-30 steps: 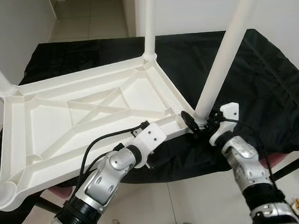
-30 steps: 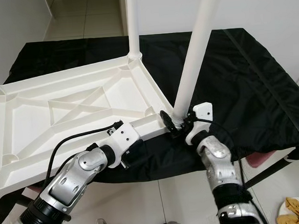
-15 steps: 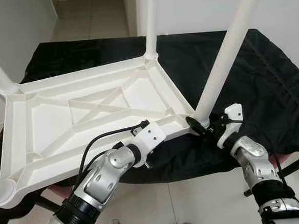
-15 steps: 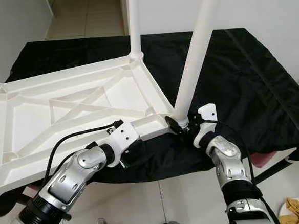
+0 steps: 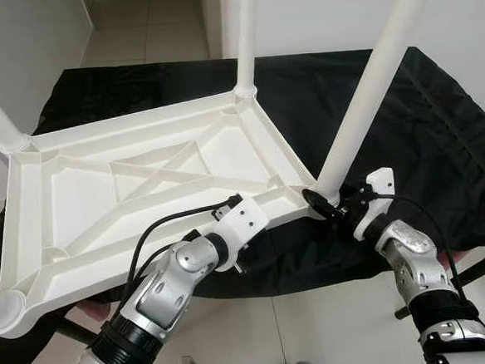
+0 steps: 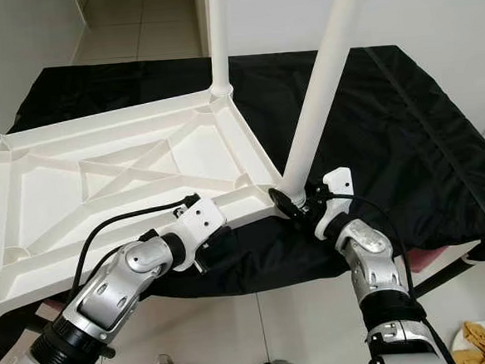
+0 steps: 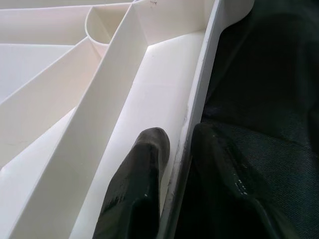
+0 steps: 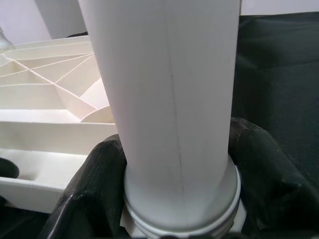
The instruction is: Building children table
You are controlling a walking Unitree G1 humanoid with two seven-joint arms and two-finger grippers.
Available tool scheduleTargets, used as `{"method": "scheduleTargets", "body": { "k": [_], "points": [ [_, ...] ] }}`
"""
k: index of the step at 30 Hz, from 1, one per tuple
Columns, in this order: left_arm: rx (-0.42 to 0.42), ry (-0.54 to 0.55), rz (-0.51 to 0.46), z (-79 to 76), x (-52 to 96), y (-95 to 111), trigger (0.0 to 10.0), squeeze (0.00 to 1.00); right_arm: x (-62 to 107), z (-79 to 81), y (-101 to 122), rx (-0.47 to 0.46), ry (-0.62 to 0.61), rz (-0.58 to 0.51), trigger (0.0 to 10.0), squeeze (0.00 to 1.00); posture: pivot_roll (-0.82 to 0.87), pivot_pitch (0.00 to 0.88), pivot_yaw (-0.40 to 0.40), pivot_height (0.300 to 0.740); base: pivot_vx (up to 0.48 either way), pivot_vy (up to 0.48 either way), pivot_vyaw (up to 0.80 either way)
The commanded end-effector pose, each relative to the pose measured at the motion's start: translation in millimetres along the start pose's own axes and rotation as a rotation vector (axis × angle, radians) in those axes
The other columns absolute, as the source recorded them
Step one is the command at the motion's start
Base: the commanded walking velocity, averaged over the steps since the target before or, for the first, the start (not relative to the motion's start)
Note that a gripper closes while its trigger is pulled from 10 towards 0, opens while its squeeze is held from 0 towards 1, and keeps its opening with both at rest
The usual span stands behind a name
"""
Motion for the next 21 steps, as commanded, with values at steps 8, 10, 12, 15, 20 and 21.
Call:
{"method": "scheduleTargets", "body": {
  "k": [8, 10, 12, 15, 20, 21],
  "points": [
    [-0.034, -0.006, 0.019, -3.9, -4.5, -0.3, 10.0, 0.0, -18.1, 11.3, -13.1, -0.109, -0.249, 0.058, 0.0, 0.0, 0.06, 0.057, -0.012, 0.74, 0.0, 0.0, 0.0],
    [-0.037, -0.006, 0.018, -4.1, -5.4, -0.1, 10.0, 0.0, -21.5, 13.1, -14.6, -0.144, -0.312, 0.069, 0.0, 0.0, 0.06, 0.054, -0.018, 0.74, 0.0, 0.0, 0.0],
    [-0.039, -0.005, 0.018, -3.9, -5.9, 0.1, 10.0, 0.0, -22.8, 13.2, -17.0, -0.162, -0.356, 0.082, 0.0, 0.0, 0.06, 0.052, -0.02, 0.74, 0.0, 0.0, 0.0],
    [-0.042, -0.001, 0.016, -3.0, -6.5, 0.9, 10.0, 0.0, -23.3, 11.6, -23.6, -0.189, -0.454, 0.121, 0.0, 0.0, 0.07, 0.048, -0.025, 0.74, 0.0, 0.0, 0.0],
    [-0.044, 0.002, 0.013, -2.6, -7.2, 2.2, 10.0, 0.0, -23.1, 10.3, -28.7, -0.185, -0.561, 0.172, 0.0, 0.0, 0.06, 0.042, -0.031, 0.74, 0.0, 0.0, 0.0],
    [-0.044, 0.001, 0.012, -3.1, -7.8, 2.5, 10.0, 0.0, -24.4, 13.1, -31.0, -0.186, -0.578, 0.192, 0.0, 0.0, 0.06, 0.037, -0.034, 0.74, 0.0, 0.0, 0.0]
  ]
}}
Point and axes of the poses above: a point about 5 cm out from each wrist's last joint towards the gripper, its own x axis pointing back from the gripper into the wrist, its own y axis along the axis of the wrist's last joint, z = x × y, the point moved 6 cm from there along -x, pointing out of the wrist towards the gripper, and after that the axes turned 8 degrees about x, right-handed, at the moved point
